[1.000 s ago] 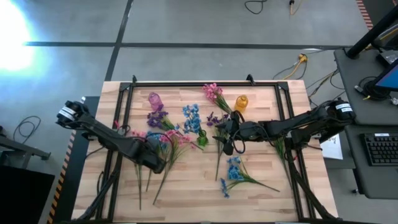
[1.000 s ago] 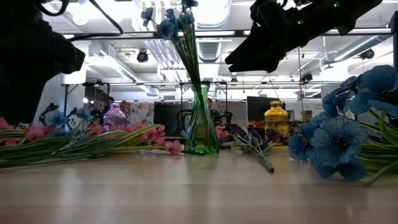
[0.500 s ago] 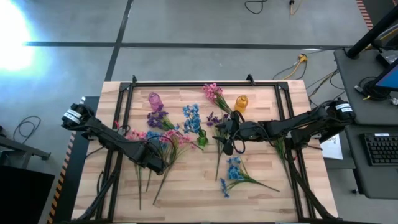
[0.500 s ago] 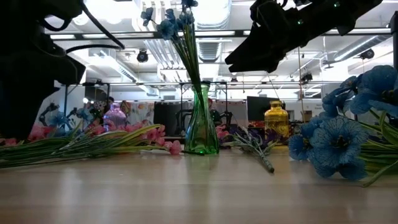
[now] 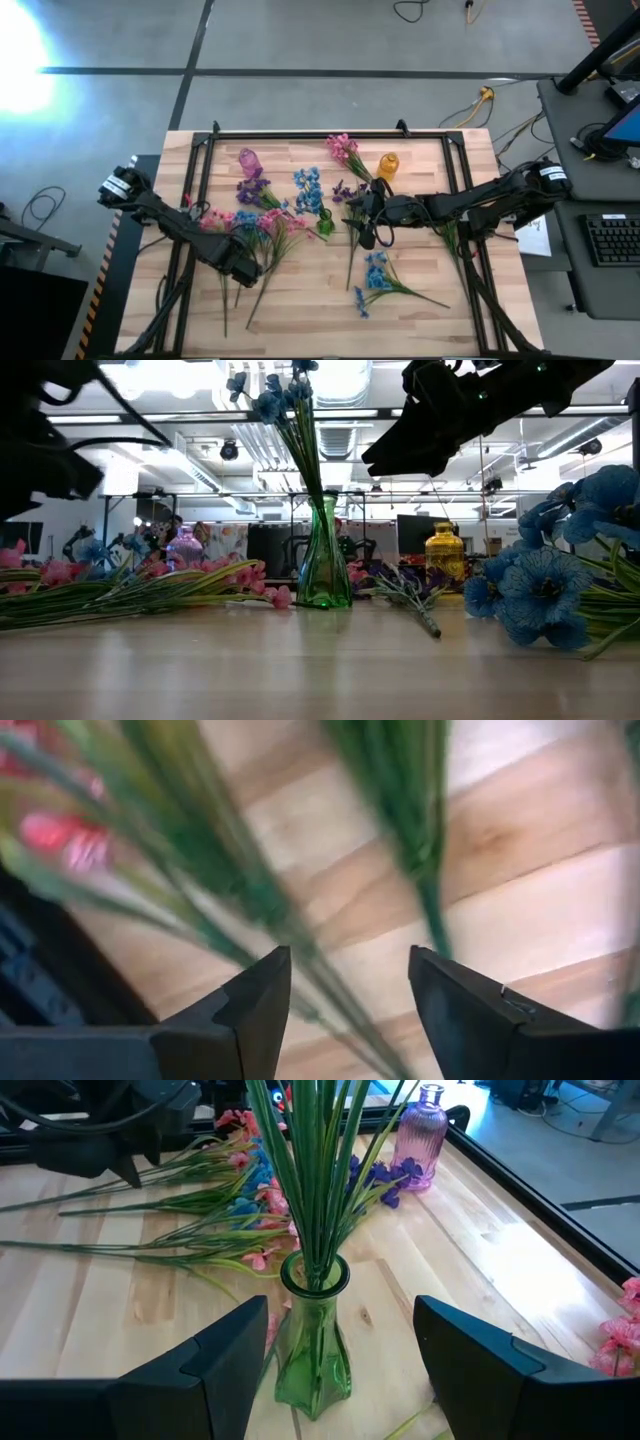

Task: Sort flowers into vase by color
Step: Put the bottom left pink flowers into the yellow vase

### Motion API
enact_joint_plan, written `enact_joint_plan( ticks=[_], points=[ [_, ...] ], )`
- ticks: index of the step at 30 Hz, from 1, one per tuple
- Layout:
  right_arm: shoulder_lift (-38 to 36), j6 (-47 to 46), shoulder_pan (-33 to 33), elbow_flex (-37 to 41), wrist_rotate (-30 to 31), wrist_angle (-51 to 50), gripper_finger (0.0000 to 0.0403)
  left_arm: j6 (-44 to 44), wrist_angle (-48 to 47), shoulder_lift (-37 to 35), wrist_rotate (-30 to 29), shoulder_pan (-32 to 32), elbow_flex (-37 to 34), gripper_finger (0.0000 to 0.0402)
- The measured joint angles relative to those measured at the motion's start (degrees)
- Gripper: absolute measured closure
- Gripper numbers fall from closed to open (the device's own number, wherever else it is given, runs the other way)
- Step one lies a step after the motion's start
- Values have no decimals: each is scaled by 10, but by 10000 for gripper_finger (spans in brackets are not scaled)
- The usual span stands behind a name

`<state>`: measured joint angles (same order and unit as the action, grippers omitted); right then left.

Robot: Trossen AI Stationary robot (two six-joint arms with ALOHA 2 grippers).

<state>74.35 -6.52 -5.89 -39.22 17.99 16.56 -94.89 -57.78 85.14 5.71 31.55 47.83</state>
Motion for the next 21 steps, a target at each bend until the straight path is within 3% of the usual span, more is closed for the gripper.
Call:
enact_joint_plan(
  ticks=[9,21],
  points=[
    [0,5,0,0,0,0,158,-101,-10,-1,2,60,0,210],
    [0,17,0,0,0,3,158,-173,4,-1,-37,82,-26,209]
  ],
)
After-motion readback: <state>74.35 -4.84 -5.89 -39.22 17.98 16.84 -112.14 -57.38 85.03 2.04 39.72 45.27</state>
